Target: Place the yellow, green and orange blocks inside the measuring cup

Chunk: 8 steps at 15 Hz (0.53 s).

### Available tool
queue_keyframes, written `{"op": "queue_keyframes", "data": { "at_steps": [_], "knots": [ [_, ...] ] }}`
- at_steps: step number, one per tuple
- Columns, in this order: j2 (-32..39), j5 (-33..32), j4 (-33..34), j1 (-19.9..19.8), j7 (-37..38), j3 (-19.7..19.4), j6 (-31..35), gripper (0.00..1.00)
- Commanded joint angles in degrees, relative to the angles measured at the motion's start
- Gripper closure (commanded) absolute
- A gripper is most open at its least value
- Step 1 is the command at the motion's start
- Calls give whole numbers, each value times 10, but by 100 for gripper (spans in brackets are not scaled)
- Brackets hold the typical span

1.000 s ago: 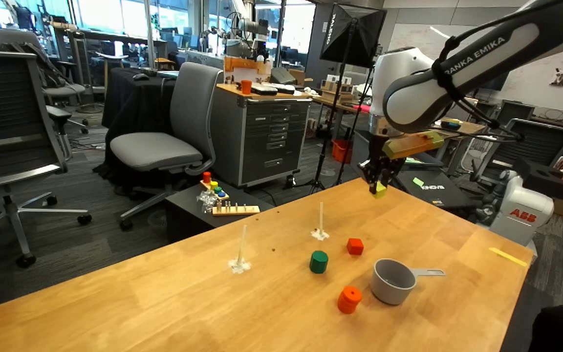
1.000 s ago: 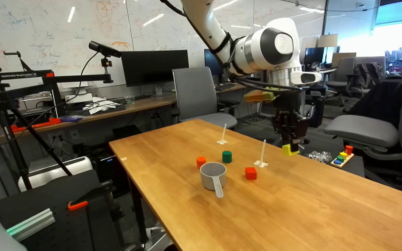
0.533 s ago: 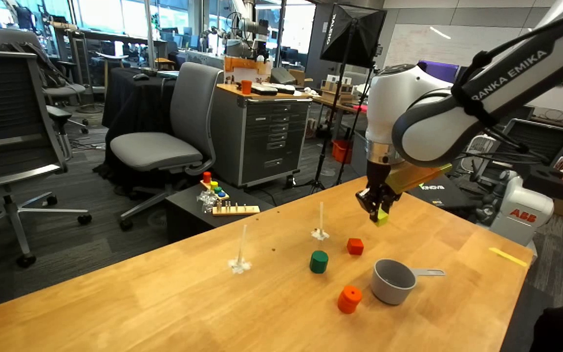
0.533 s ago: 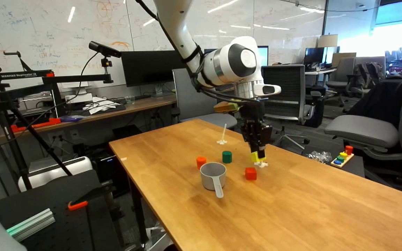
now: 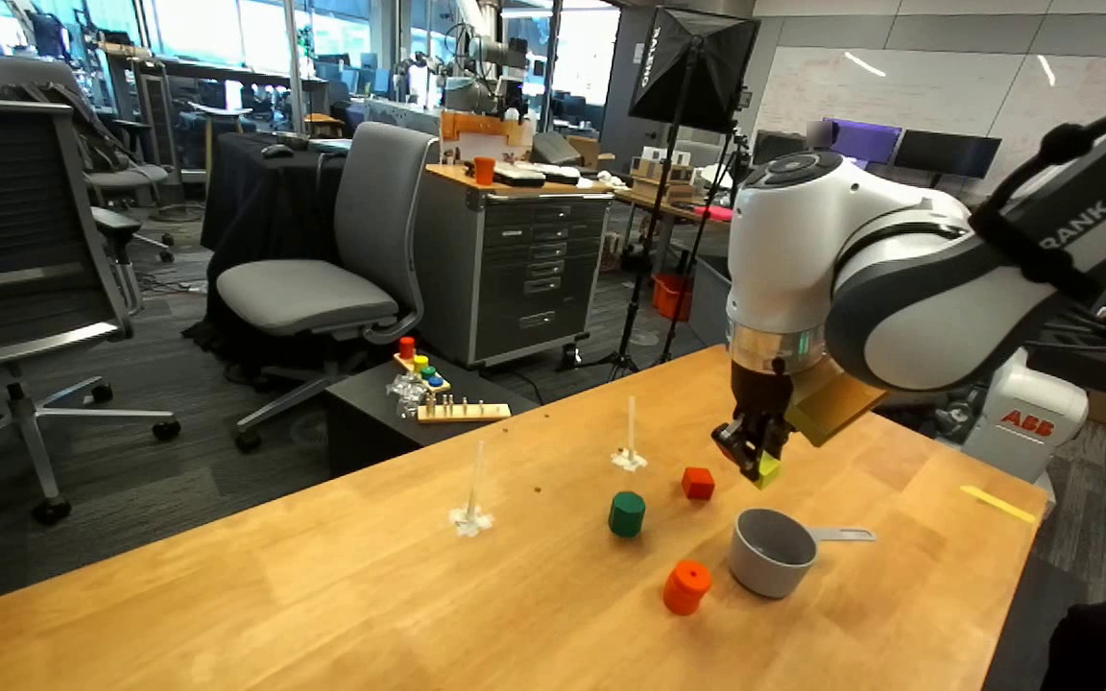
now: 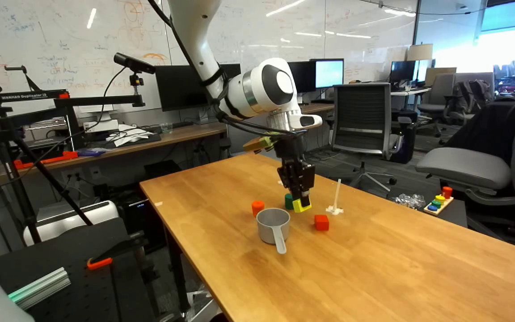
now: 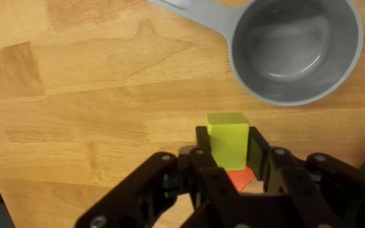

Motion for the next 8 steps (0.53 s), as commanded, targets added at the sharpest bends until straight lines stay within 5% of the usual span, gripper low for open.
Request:
{"op": "queue_keyframes", "data": {
  "at_steps": [1,8],
  "knots": [
    [-40,-42,-50,15,34,-1,14,91],
    [-64,-93,-84,26,73,7,13,91]
  ]
}}
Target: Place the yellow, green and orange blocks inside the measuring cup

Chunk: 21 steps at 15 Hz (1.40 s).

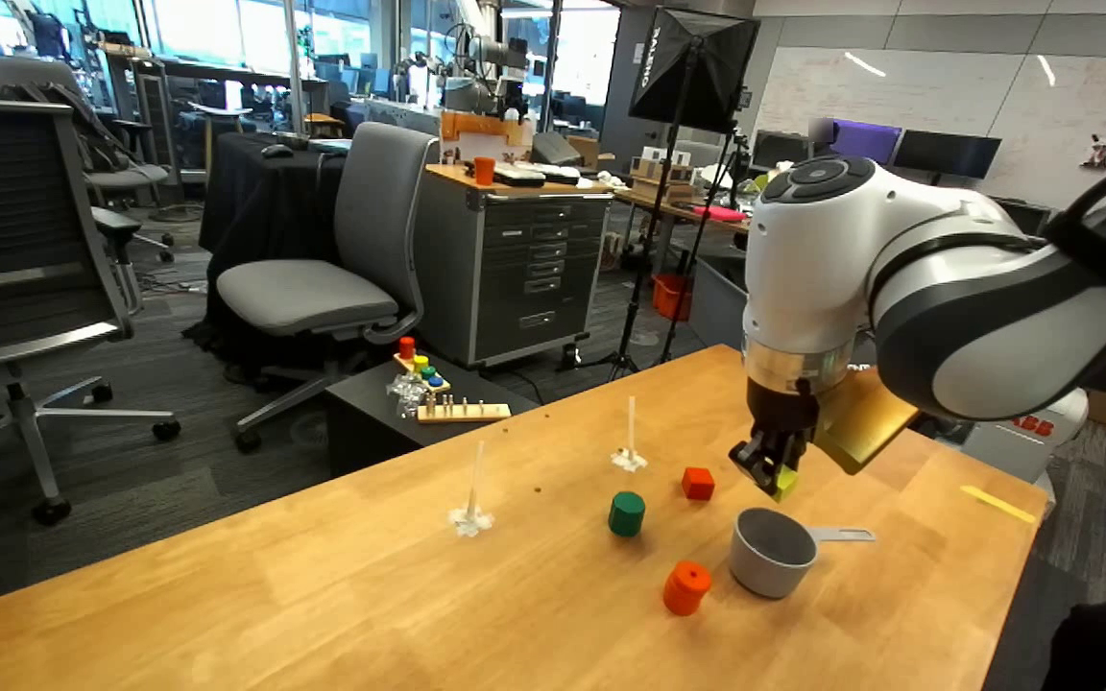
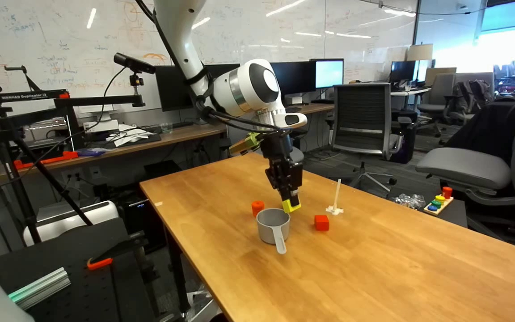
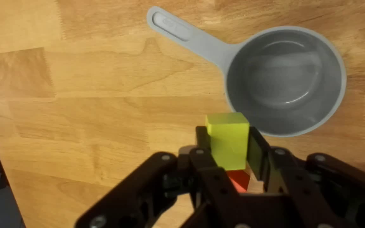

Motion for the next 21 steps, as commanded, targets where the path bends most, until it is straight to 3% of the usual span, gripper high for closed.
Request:
{"op": "queue_keyframes", "data": {
  "at_steps": [1,5,6,8,13,14,17,21],
  "knots": [
    [-32,-38,-35,5,35,5,9,91],
    [-33,-61,-45,3,51,14,10,90],
    [-33,-68,-47,2,54,17,10,86],
    [-31,-79,-49,2,62,20,8,41],
    [-29,-101,-49,-3,73,29,2,5],
    [-29,-105,-48,-5,74,30,1,0],
    [-25,-105,-32,-17,73,26,1,0],
    [-19,-72,13,-73,3,32,-2,0]
  ]
}}
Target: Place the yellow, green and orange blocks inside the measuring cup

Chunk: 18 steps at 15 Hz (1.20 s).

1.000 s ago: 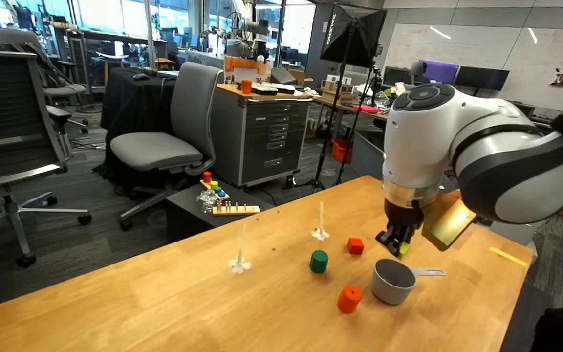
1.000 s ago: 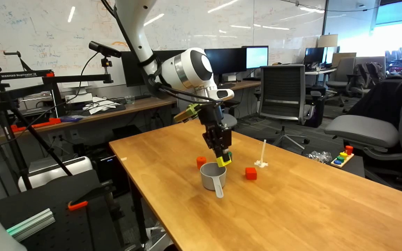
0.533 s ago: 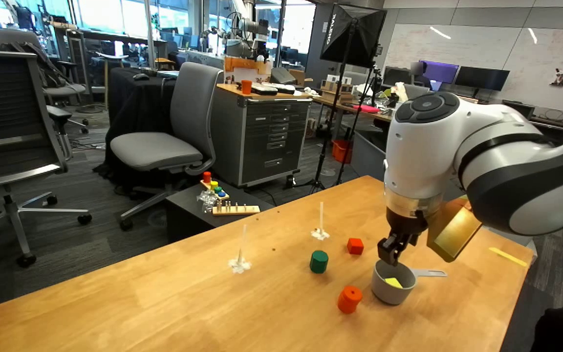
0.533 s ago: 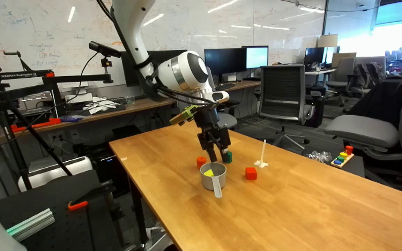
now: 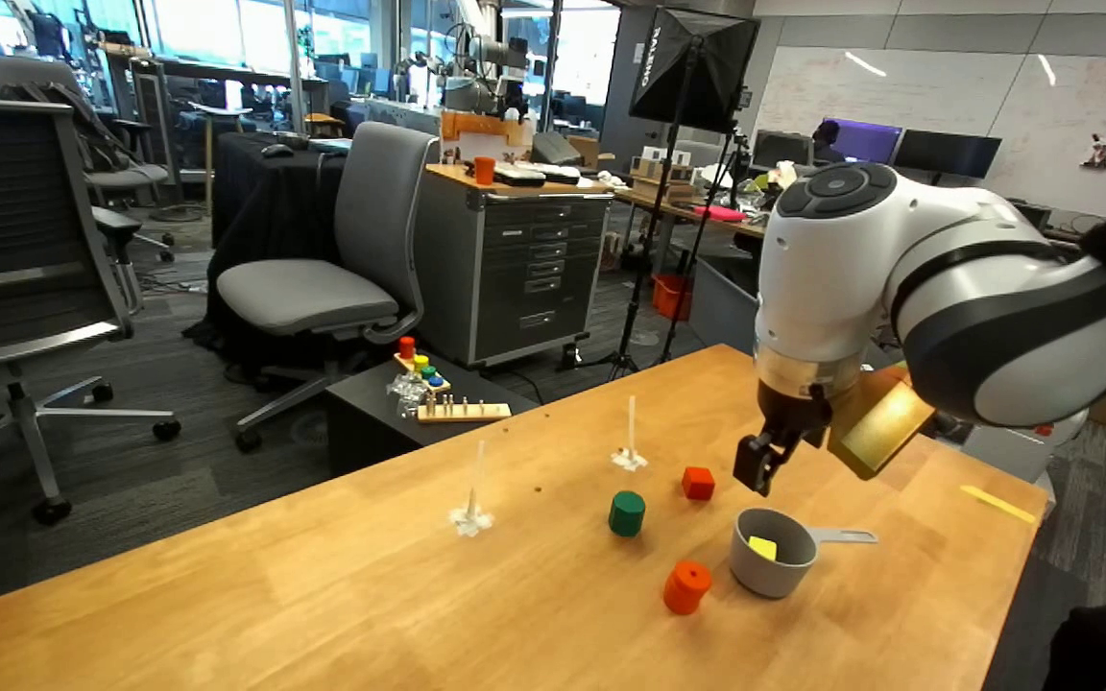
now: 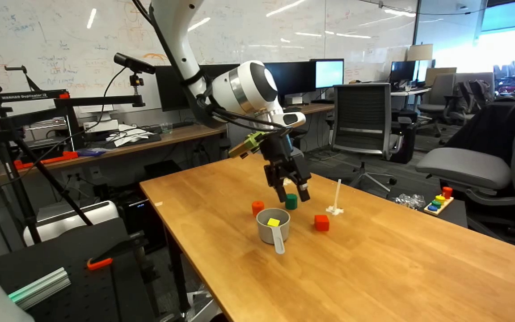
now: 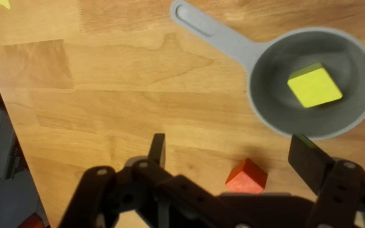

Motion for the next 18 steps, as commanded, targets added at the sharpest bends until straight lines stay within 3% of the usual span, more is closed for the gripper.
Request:
{"op": "queue_keyframes", "data": {
  "at_steps": [1,2,3,4,5,7,12,14,18],
  "knots": [
    [-9,60,39,-71,-127,24,-4,0],
    [-10,75,50,-120,-159,66,-13,0],
    [-7,116,71,-126,-204,63,-23,0],
    [-3,155,93,-125,-230,54,-42,0],
    [0,111,58,-95,-175,28,-6,0],
    [0,143,82,-114,-218,32,-21,0],
    [1,148,86,-113,-222,39,-26,0],
    [15,242,87,-155,-297,90,-1,0],
    [49,375,111,-176,-398,156,-3,0]
  ]
}}
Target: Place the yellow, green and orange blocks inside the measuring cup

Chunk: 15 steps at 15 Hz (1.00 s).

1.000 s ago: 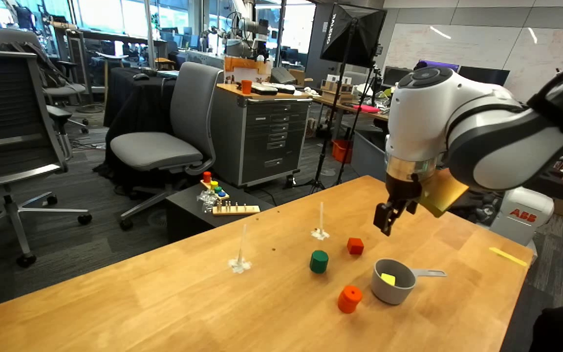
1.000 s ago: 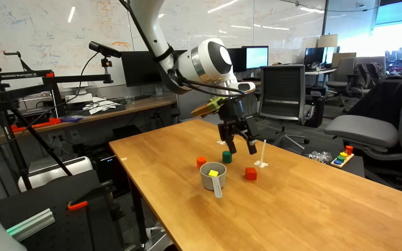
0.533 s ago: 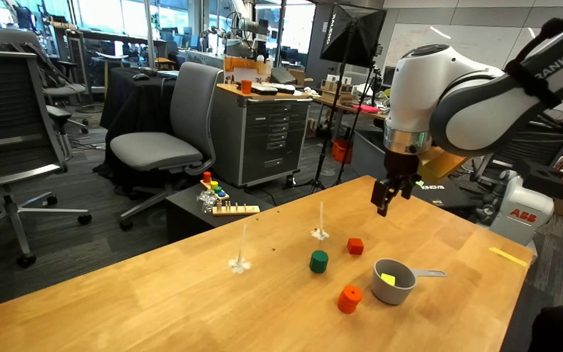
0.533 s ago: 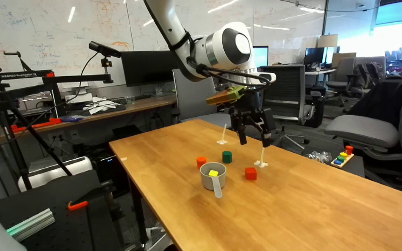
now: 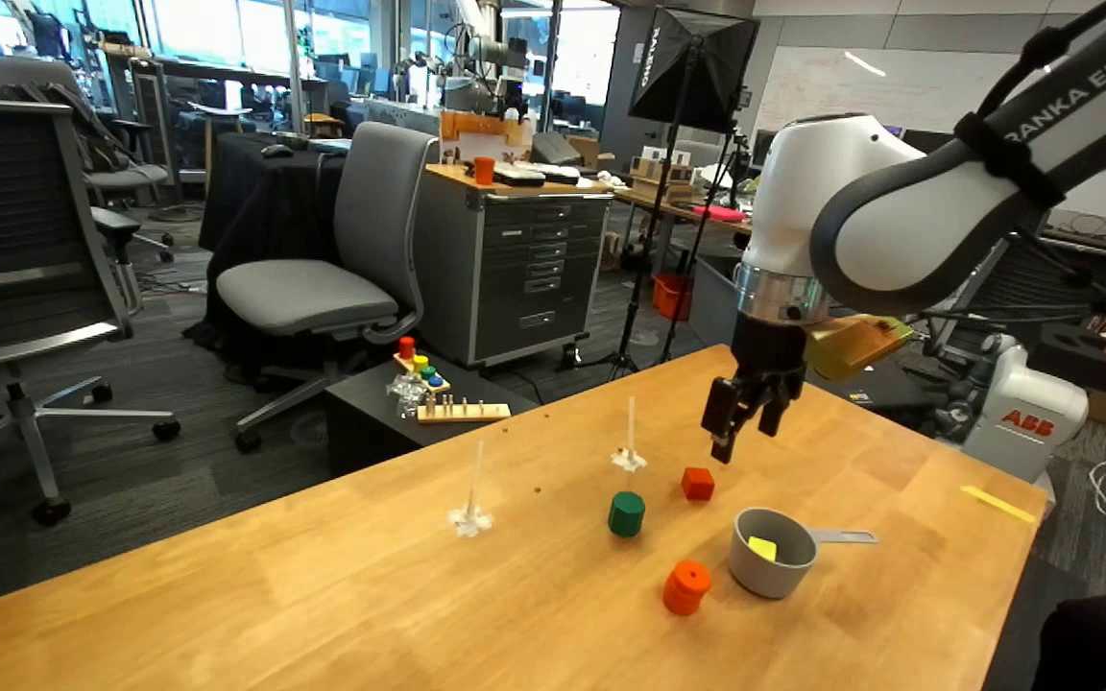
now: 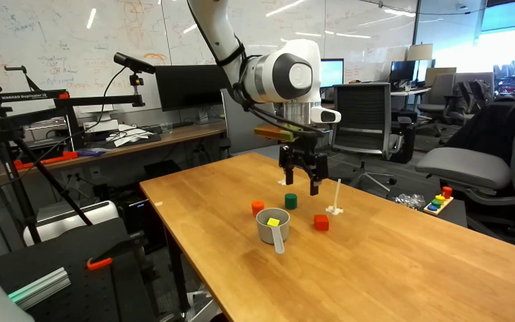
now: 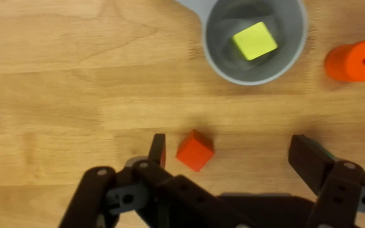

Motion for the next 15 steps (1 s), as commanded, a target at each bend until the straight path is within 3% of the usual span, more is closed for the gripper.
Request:
{"op": "queue_keyframes", "data": {
  "at_steps": [1,4,15],
  "knots": [
    [35,99,35,-26,-92,60,-6,0],
    [70,109,74,-6,-100,60,-19,0],
    [166,12,260,67,-103,31,-168,0]
  ]
}}
